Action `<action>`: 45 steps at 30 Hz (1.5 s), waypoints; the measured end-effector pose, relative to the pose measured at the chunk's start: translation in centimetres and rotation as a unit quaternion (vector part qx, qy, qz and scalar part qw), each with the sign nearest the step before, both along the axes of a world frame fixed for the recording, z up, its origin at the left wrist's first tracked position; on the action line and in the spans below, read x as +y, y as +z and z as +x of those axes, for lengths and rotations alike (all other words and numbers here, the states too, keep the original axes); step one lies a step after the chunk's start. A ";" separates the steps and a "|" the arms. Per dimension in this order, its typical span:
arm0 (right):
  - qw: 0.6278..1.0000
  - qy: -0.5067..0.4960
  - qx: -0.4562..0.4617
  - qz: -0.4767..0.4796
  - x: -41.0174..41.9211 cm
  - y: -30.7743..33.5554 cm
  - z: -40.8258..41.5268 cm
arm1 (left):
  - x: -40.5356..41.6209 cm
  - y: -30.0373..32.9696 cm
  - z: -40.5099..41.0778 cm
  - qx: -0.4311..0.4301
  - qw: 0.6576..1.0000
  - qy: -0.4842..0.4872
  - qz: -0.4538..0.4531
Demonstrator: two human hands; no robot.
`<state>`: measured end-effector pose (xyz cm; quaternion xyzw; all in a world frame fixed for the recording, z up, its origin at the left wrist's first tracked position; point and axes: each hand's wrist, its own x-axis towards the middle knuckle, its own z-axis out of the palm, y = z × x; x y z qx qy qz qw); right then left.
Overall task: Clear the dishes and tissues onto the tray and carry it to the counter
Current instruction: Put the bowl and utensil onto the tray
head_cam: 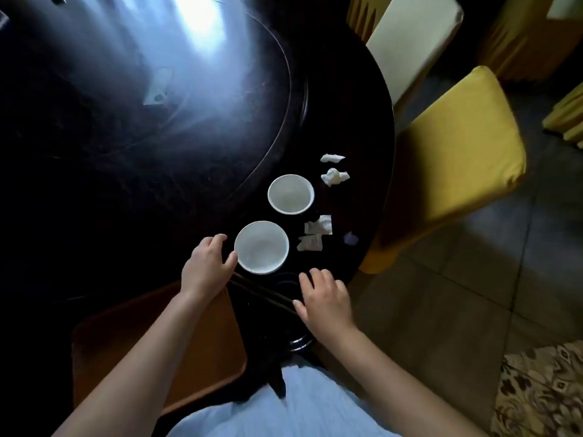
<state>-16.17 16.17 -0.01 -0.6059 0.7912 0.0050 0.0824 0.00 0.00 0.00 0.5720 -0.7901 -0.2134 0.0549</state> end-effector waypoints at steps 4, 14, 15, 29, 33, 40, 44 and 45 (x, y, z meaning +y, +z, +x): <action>0.997 0.071 0.024 0.031 -0.5 -1.0 0.4 | -1.3 -1.5 -1.3 -0.073 0.996 0.013 0.046; 0.989 0.117 0.010 0.089 -1.5 -1.2 0.8 | -1.8 -3.4 -2.8 -0.051 0.996 0.011 0.077; 0.989 0.113 0.001 0.093 -1.6 -1.2 0.9 | -1.8 -3.4 -2.8 -0.023 0.995 0.027 0.096; 0.991 0.088 -0.060 0.082 -2.5 -1.2 -0.4 | -2.1 -2.4 -1.4 0.295 0.850 0.236 0.368; 0.983 0.062 -0.147 0.095 -2.1 -1.4 -1.7 | -1.2 -0.9 0.3 0.378 0.808 0.261 0.368; 0.972 -0.038 -0.205 0.107 -2.1 -0.2 -2.8 | 1.7 1.0 7.2 0.482 0.730 0.324 0.361; 0.946 -0.102 -0.299 0.078 -3.2 0.5 -1.1 | 3.5 0.3 12.2 0.475 0.716 0.384 0.338; 0.938 -0.111 -0.321 0.070 -3.6 0.7 -0.5 | 3.9 0.0 13.4 0.467 0.717 0.396 0.333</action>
